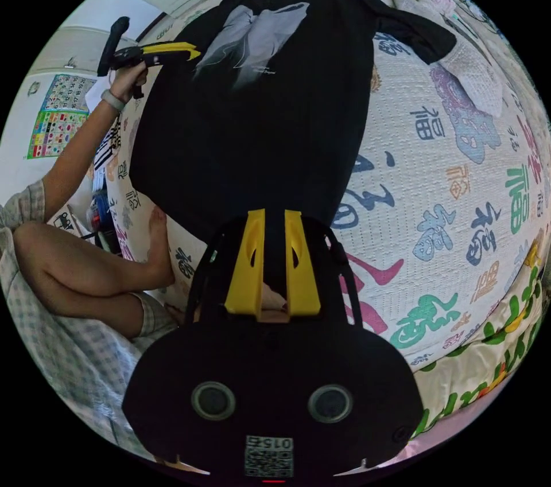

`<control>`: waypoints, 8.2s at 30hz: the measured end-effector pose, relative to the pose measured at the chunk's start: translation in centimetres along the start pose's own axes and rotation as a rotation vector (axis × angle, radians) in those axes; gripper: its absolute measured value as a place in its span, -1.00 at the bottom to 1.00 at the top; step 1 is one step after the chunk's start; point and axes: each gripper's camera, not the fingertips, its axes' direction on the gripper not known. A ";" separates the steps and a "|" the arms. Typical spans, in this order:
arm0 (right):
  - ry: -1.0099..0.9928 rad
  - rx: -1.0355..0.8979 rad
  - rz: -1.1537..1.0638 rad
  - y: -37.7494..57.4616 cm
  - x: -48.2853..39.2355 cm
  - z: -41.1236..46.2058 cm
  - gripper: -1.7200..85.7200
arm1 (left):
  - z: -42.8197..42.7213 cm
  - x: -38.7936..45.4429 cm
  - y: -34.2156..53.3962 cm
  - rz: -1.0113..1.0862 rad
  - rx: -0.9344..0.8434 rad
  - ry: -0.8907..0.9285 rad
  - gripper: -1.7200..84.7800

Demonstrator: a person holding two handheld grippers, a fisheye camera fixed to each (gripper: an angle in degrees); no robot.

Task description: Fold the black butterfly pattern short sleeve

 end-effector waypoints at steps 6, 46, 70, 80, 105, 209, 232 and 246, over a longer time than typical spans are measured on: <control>-0.051 -0.023 0.063 -0.1 1.5 -0.1 -0.83 | -3.2 -10.7 2.1 -0.196 0.208 0.325 -0.95; -0.210 -0.233 0.154 0.5 5.8 -0.5 -0.83 | -4.2 -5.1 28.5 -0.422 -0.208 0.471 -0.87; 0.244 0.177 0.050 -21.1 16.0 -16.1 -0.98 | -6.5 -2.4 29.1 -0.542 -0.119 0.353 -0.88; 0.314 0.230 0.227 -23.5 19.0 -18.1 -0.88 | -5.3 -2.3 28.8 -0.596 -0.074 0.421 -0.92; -0.250 -0.155 0.112 3.8 13.7 -3.2 -0.67 | -0.6 5.6 25.9 -0.569 -0.041 0.396 -0.77; -0.031 0.427 -0.154 -5.7 14.9 -2.5 -0.81 | 21.9 1.1 -40.7 -0.183 0.357 0.656 -0.60; -0.800 0.702 0.602 -7.0 30.2 4.0 -0.93 | 24.0 -3.7 -55.0 -0.248 0.094 0.555 -0.90; -0.709 0.736 0.435 -7.0 26.3 3.6 -0.77 | 18.4 -5.8 -47.8 -0.157 0.153 0.547 -0.70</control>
